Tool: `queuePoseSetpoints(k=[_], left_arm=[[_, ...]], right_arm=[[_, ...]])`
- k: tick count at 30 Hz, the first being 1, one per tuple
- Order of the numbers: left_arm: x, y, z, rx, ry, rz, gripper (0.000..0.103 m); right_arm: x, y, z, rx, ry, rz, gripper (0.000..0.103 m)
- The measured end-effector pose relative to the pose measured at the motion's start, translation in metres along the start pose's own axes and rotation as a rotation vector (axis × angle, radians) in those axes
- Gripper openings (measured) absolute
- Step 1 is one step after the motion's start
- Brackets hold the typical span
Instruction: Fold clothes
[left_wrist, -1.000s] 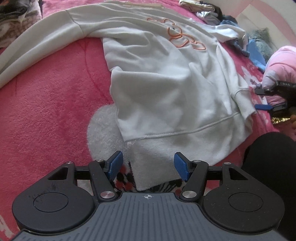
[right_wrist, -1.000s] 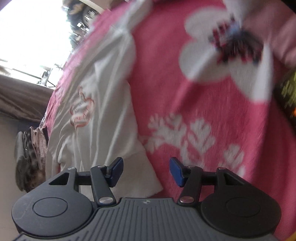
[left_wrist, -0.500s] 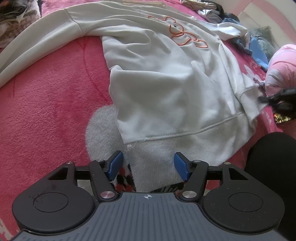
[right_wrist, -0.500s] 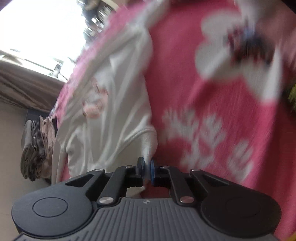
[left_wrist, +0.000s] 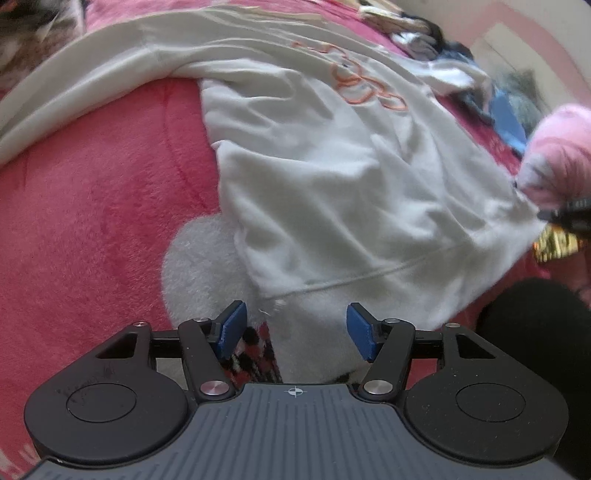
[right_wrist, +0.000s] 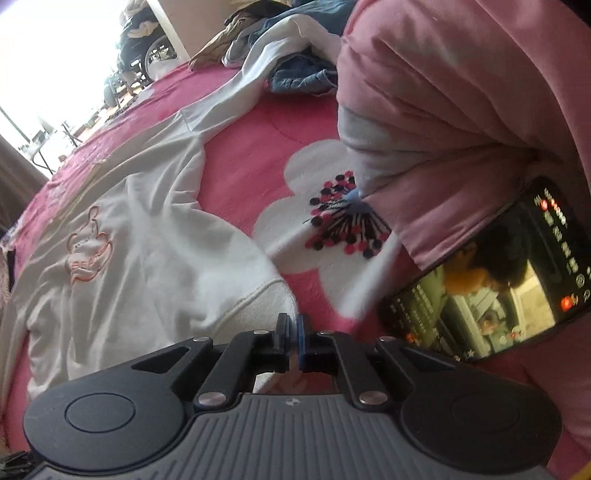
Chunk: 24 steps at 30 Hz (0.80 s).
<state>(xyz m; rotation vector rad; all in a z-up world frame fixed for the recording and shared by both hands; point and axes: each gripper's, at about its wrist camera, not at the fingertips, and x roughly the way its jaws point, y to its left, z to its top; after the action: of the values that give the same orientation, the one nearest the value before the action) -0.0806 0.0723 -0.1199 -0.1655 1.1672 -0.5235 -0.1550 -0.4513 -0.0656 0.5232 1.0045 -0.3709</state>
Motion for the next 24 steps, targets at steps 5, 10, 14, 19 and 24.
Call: queuePoseSetpoints(k=[5,10,14,19,24], left_arm=[[0.004,0.010,0.003,-0.091,0.005,-0.020,0.039],[-0.002,0.021,0.003,-0.124,0.052,-0.091,0.037],[-0.002,0.017,-0.006,-0.049,0.099,-0.120,0.046],[0.000,0.000,-0.014,0.096,0.122,-0.092,0.046],[-0.007,0.006,-0.012,0.061,0.104,-0.094,0.046]], right_arm=[[0.000,0.010,0.003,-0.040,-0.001,-0.015,0.005],[0.002,0.015,0.004,-0.046,0.017,0.026,0.005],[0.003,0.016,0.003,-0.040,0.059,0.069,0.015],[-0.004,0.012,0.007,-0.044,0.051,0.081,0.043],[0.008,0.011,0.012,-0.045,0.070,0.078,0.054]])
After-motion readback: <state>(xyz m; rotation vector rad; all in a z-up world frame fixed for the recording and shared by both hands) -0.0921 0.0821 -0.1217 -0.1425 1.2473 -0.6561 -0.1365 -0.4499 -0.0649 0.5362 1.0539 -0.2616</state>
